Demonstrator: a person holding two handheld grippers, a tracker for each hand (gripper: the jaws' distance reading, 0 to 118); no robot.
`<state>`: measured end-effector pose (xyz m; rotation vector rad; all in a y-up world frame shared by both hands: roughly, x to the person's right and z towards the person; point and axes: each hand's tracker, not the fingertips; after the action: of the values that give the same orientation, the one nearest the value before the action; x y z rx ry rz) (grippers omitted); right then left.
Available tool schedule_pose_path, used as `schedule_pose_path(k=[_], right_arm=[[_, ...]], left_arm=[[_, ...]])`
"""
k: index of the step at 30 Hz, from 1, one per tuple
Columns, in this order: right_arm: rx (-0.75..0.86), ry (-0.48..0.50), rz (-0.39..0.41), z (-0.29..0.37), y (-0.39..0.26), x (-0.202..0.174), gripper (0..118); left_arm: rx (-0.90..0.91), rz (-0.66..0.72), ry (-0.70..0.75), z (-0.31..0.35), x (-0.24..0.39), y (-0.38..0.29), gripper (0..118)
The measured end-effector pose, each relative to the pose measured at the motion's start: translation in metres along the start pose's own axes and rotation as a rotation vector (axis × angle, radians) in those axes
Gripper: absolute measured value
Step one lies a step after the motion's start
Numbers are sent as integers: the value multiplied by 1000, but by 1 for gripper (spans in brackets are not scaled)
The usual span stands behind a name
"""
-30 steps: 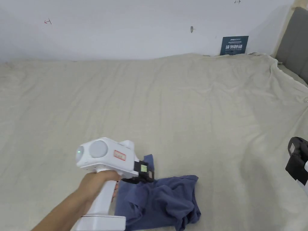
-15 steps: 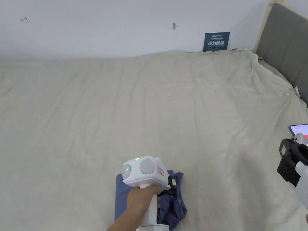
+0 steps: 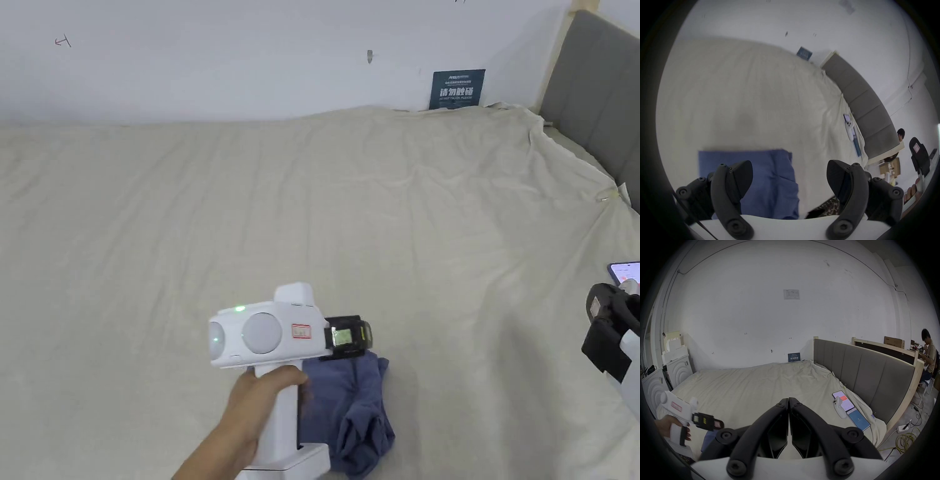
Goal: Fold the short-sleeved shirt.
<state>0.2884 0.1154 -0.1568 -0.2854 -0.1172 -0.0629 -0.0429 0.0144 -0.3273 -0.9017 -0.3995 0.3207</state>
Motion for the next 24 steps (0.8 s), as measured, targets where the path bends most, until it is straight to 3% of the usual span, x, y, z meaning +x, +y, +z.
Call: schedule_pose_path(k=[2, 3, 4, 6, 9, 24], right_arm=[[5, 3, -1, 1, 1, -2, 0], [7, 5, -1, 1, 2, -3, 0], [9, 6, -1, 1, 2, -3, 0], [10, 9, -3, 2, 2, -4, 0], [11, 11, -2, 5, 4, -6, 0], [-11, -32, -5, 11, -5, 20, 0]], left_arm=[[53, -34, 24, 18, -5, -2, 97], [128, -94, 62, 24, -10, -4, 86], [172, -122, 84, 28, -14, -8, 67], [222, -153, 82, 29, -22, -20, 17], [219, -182, 102, 24, -32, -36, 1], [3, -220, 75, -66, -16, -118, 0]])
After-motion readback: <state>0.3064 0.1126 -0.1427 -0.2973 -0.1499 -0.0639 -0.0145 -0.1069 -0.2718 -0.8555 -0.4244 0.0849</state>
